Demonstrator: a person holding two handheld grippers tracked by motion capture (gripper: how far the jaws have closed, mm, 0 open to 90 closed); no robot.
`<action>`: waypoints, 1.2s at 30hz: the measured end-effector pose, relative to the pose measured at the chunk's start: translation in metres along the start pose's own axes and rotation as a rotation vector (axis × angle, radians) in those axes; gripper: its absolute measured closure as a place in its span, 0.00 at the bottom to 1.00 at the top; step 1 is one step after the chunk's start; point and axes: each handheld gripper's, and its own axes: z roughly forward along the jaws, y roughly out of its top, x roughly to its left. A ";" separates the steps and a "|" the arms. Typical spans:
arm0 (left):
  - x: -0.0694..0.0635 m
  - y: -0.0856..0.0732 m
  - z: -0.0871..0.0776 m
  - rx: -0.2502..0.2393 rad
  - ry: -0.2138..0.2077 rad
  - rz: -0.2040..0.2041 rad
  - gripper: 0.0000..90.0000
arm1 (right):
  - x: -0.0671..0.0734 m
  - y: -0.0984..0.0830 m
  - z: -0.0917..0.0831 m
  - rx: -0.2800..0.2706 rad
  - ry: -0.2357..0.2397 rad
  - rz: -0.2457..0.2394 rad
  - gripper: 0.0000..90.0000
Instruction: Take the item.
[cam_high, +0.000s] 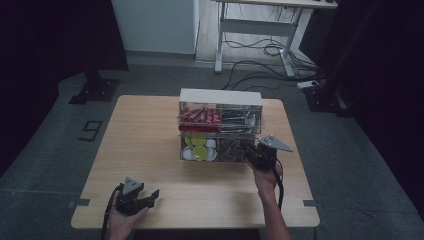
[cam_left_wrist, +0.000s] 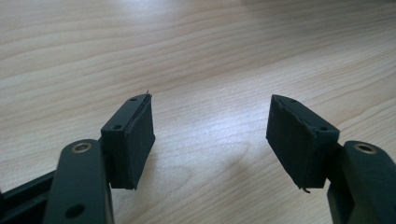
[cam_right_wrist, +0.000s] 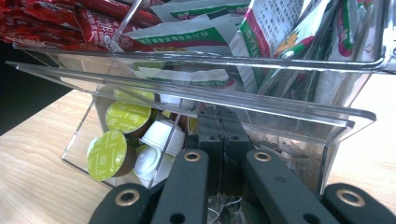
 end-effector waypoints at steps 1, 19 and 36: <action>-0.001 0.001 0.001 -0.002 -0.002 0.002 0.36 | 0.000 0.000 0.000 -0.001 0.001 -0.001 0.99; -0.024 0.034 0.002 -0.058 -0.042 0.036 0.36 | -0.005 0.003 -0.004 0.012 -0.007 -0.027 0.99; -0.042 0.057 0.012 -0.060 -0.043 0.066 0.37 | -0.006 0.003 -0.003 0.022 -0.018 -0.028 0.99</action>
